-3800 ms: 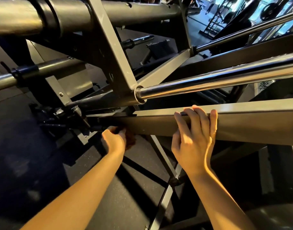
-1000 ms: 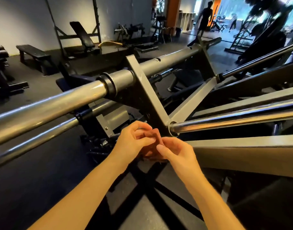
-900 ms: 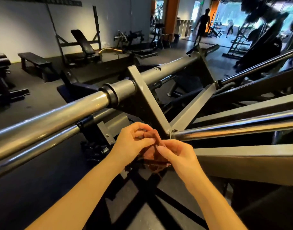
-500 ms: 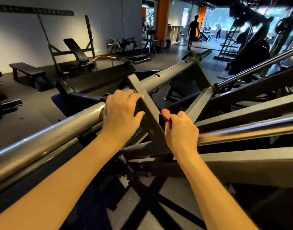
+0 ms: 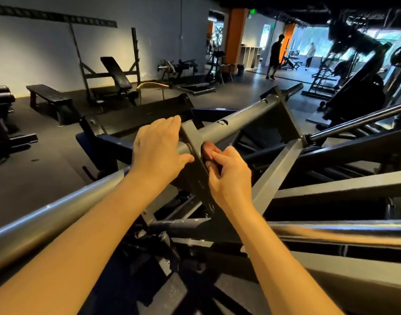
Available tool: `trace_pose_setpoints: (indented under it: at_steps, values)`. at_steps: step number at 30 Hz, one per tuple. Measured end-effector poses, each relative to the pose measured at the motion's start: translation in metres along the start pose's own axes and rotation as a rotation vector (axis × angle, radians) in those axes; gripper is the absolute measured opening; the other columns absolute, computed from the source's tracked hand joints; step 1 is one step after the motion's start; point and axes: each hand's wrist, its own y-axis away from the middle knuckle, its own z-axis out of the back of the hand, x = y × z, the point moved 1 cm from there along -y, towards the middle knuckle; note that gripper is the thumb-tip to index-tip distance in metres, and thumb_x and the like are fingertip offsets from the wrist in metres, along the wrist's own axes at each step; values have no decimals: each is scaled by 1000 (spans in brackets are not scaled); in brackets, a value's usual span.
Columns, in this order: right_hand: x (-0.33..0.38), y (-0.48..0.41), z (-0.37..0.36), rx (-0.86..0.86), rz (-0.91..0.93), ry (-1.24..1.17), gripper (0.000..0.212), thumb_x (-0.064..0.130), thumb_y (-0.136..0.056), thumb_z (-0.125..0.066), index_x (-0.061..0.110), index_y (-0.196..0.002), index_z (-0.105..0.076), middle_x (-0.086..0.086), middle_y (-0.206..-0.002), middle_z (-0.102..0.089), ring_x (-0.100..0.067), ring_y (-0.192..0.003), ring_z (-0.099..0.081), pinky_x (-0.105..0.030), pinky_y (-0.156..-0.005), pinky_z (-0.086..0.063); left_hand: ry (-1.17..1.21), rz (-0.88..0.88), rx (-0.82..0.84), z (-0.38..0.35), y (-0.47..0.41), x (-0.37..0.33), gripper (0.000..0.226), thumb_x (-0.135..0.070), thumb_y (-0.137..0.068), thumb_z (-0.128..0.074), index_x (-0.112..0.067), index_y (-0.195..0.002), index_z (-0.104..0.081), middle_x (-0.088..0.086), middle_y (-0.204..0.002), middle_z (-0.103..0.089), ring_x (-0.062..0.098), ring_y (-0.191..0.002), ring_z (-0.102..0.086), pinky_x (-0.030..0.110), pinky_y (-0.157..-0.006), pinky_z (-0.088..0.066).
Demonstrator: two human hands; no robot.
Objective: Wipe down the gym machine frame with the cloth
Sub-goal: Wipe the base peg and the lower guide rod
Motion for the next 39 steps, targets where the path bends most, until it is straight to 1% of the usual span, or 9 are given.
trace_pose_setpoints:
  at_steps: [4, 8, 10, 14, 18, 23, 29, 34, 39]
  values:
    - [-24, 46, 13, 94, 4, 19, 28, 20, -96, -65, 21, -124, -67, 8, -102, -58, -7, -89, -58, -28, -85, -54, -45, 46, 80, -2, -11, 0, 84, -59, -81, -77, -18, -148, -46, 5, -125, -66, 28, -120, -59, 48, -107, -40]
    - [-32, 59, 25, 260, -130, 202, 15, 30, -98, -63, 23, -110, -67, 14, -90, -47, -5, -77, -51, -15, -75, -44, -10, 47, 75, -9, -9, 6, 90, -58, -81, -77, -20, -153, -41, 4, -130, -66, 29, -123, -58, 47, -110, -37]
    - [-18, 30, 16, 156, -41, 73, 12, 25, -96, -66, 21, -108, -68, 14, -91, -49, -4, -78, -51, -14, -72, -40, 41, 74, 74, -10, -7, 8, 93, -58, -79, -79, -22, -155, -39, 4, -134, -64, 31, -128, -55, 49, -112, -37]
    - [6, -27, -7, 9, 148, -75, 23, 14, -95, -66, 15, -117, -70, 4, -109, -58, -12, -98, -57, -29, -88, -53, 92, 84, 69, -6, -6, 5, 86, -53, -81, -79, -21, -153, -44, 7, -134, -65, 30, -129, -55, 49, -113, -36]
    - [-23, 13, -2, 14, 267, -191, 36, 6, -96, -60, 15, -130, -67, 0, -127, -62, -17, -116, -59, -34, -98, -52, 125, 69, 66, -2, -5, 6, 81, -48, -81, -80, -22, -150, -47, 5, -131, -65, 29, -127, -55, 49, -112, -36]
    - [-52, 58, 1, 38, 164, -131, 35, 6, -94, -61, 14, -128, -67, -3, -116, -62, -17, -102, -60, -39, -83, -56, 124, 70, 52, -10, -7, 12, 80, -51, -80, -79, -27, -150, -48, 0, -129, -66, 27, -127, -54, 47, -113, -33]
    - [10, -28, -15, -17, 318, 30, 28, 18, -92, -59, 12, -117, -68, -3, -114, -63, -19, -102, -59, -34, -86, -56, 203, 48, 80, -6, -8, 14, 70, -44, -84, -77, -27, -147, -53, -3, -126, -68, 23, -125, -55, 48, -112, -37]
    - [-42, 41, 0, 49, 317, 47, 52, 9, -82, -74, 15, -133, -64, 0, -133, -60, -16, -120, -57, -15, -106, -41, 236, 103, 110, -2, -6, 13, 80, -37, -85, -80, -25, -155, -42, 1, -137, -61, 24, -132, -49, 48, -116, -35]
    - [-25, 23, -11, 8, 292, 56, 37, 10, -83, -74, 12, -120, -67, -1, -114, -62, -17, -99, -59, -27, -82, -56, 230, 103, 105, -1, -5, 10, 79, -36, -85, -80, -25, -154, -43, 1, -130, -64, 23, -127, -52, 45, -110, -39]
